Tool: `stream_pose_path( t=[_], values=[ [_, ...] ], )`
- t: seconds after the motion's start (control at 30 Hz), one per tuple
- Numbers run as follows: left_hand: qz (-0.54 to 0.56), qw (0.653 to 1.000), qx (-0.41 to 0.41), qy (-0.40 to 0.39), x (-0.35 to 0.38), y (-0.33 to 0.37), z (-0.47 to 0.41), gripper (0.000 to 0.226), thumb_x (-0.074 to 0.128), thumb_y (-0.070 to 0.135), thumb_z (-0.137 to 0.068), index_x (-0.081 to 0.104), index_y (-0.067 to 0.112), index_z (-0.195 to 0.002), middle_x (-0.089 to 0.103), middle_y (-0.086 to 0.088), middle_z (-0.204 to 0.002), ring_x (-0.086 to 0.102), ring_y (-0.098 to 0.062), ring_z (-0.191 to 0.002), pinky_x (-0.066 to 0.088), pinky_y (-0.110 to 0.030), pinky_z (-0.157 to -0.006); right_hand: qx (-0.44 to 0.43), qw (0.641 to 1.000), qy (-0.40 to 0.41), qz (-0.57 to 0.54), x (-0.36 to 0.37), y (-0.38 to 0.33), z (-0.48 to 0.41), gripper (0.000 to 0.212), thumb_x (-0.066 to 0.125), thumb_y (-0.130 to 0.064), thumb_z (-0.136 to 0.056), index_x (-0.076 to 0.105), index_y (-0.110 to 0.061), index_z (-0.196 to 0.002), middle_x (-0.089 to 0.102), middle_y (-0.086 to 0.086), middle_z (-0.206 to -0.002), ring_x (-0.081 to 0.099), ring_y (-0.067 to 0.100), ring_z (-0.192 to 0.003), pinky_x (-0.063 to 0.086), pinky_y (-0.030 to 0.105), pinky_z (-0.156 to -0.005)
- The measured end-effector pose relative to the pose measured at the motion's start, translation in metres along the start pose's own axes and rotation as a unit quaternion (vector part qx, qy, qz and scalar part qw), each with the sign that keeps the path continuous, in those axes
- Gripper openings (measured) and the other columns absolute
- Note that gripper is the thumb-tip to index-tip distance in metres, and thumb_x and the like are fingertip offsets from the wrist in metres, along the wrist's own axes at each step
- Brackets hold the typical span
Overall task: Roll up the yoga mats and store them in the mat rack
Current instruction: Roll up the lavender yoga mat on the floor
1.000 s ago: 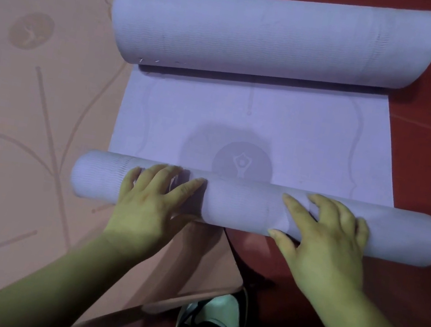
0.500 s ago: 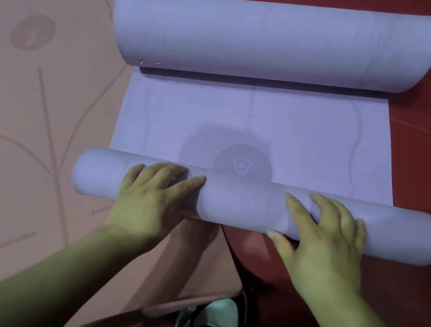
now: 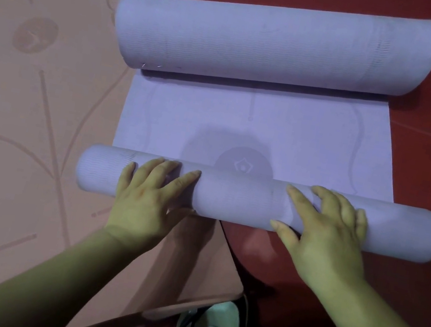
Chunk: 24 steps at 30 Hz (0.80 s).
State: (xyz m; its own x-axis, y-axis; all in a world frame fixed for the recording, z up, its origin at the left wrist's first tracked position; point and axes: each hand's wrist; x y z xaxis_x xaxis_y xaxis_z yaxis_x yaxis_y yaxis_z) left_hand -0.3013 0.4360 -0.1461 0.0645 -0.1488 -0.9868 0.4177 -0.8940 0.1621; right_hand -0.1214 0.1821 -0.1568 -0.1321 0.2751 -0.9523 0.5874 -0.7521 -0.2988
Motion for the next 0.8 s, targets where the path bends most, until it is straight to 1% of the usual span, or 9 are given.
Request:
stream_pose_path(
  t=[0.07,0.1,0.2,0.23,0.4,0.53,0.63,0.73,0.8],
  values=[
    [-0.002,1.0,0.009,0.001,-0.002,-0.002,-0.006,0.063,0.05,0.067,-0.088,0.054,0.038,-0.144,0.055,-0.004,-0.141,0.049,-0.032,-0.132,0.033,-0.062,-0.107,-0.001,1.0,0.009,-0.004,0.001,-0.002,0.002,0.06,0.075,-0.051,-0.082,0.063,-0.029,-0.136,0.053,0.015,-0.141,0.042,0.04,-0.134,0.024,0.069,-0.112],
    [-0.003,1.0,0.012,0.0,-0.003,-0.004,-0.009,0.064,0.05,0.068,-0.088,0.054,0.038,-0.144,0.055,-0.003,-0.14,0.049,-0.032,-0.132,0.033,-0.062,-0.107,0.001,1.0,0.01,-0.002,0.002,-0.003,0.004,0.061,0.074,-0.052,-0.082,0.062,-0.029,-0.137,0.051,0.016,-0.142,0.04,0.041,-0.136,0.023,0.069,-0.112],
    [-0.003,1.0,0.017,-0.01,-0.003,-0.008,-0.016,0.065,0.052,0.068,-0.087,0.052,0.04,-0.145,0.055,-0.002,-0.14,0.049,-0.032,-0.131,0.035,-0.06,-0.106,0.01,1.0,-0.003,0.01,0.003,-0.005,0.007,0.072,0.081,-0.052,-0.074,0.06,-0.03,-0.139,0.048,0.016,-0.145,0.038,0.042,-0.139,0.021,0.068,-0.113],
    [-0.004,1.0,0.019,-0.012,-0.004,-0.008,-0.017,0.065,0.053,0.068,-0.087,0.051,0.04,-0.145,0.055,-0.001,-0.14,0.049,-0.032,-0.131,0.034,-0.06,-0.107,0.011,1.0,-0.004,0.013,0.004,-0.005,0.006,0.072,0.082,-0.051,-0.073,0.06,-0.03,-0.139,0.049,0.016,-0.145,0.038,0.042,-0.139,0.022,0.069,-0.112],
    [0.007,1.0,0.025,-0.018,-0.005,-0.01,-0.022,0.065,0.05,0.068,-0.088,0.048,0.041,-0.147,0.054,-0.003,-0.142,0.048,-0.033,-0.134,0.032,-0.062,-0.108,0.013,1.0,-0.015,0.02,0.004,-0.003,-0.005,0.068,0.081,-0.051,-0.076,0.061,-0.032,-0.138,0.05,0.014,-0.144,0.04,0.04,-0.138,0.023,0.069,-0.111],
    [0.005,0.999,0.032,0.01,-0.002,-0.004,-0.016,0.061,0.05,0.067,-0.09,0.052,0.041,-0.146,0.052,-0.01,-0.142,0.046,-0.037,-0.136,0.027,-0.063,-0.11,0.011,0.999,-0.022,0.026,0.003,-0.001,-0.007,0.068,0.078,-0.053,-0.075,0.06,-0.032,-0.138,0.051,0.013,-0.144,0.04,0.039,-0.138,0.023,0.069,-0.111],
    [0.008,1.0,0.024,0.019,0.003,-0.001,-0.011,0.06,0.051,0.066,-0.09,0.052,0.042,-0.145,0.051,-0.011,-0.144,0.044,-0.037,-0.138,0.022,-0.064,-0.113,0.015,0.999,-0.034,0.027,0.002,-0.002,-0.007,0.069,0.075,-0.055,-0.077,0.058,-0.034,-0.14,0.05,0.012,-0.145,0.037,0.038,-0.14,0.021,0.068,-0.112],
    [0.007,1.0,0.028,0.012,0.002,-0.004,-0.016,0.06,0.051,0.066,-0.09,0.052,0.042,-0.145,0.052,-0.009,-0.143,0.045,-0.037,-0.137,0.023,-0.063,-0.113,0.01,0.998,-0.052,0.038,0.002,-0.002,-0.009,0.07,0.073,-0.055,-0.08,0.054,-0.033,-0.144,0.047,0.013,-0.148,0.034,0.04,-0.142,0.021,0.07,-0.112],
    [0.008,1.0,0.03,0.003,0.0,-0.008,-0.023,0.06,0.05,0.067,-0.09,0.051,0.044,-0.146,0.051,-0.006,-0.142,0.045,-0.036,-0.136,0.025,-0.062,-0.112,0.018,0.996,-0.063,0.054,0.0,-0.005,-0.011,0.072,0.068,-0.057,-0.083,0.049,-0.034,-0.148,0.042,0.013,-0.153,0.028,0.042,-0.144,0.019,0.071,-0.112]
  ],
)
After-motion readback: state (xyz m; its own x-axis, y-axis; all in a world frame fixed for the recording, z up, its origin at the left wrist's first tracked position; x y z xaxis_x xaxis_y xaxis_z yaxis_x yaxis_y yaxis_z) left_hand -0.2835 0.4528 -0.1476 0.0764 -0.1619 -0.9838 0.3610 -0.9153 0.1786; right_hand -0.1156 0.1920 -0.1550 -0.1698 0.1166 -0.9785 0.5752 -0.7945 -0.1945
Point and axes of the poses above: each hand's wrist, its own z-axis away from the middle knuckle, its own x-axis out of the palm, y = z × x
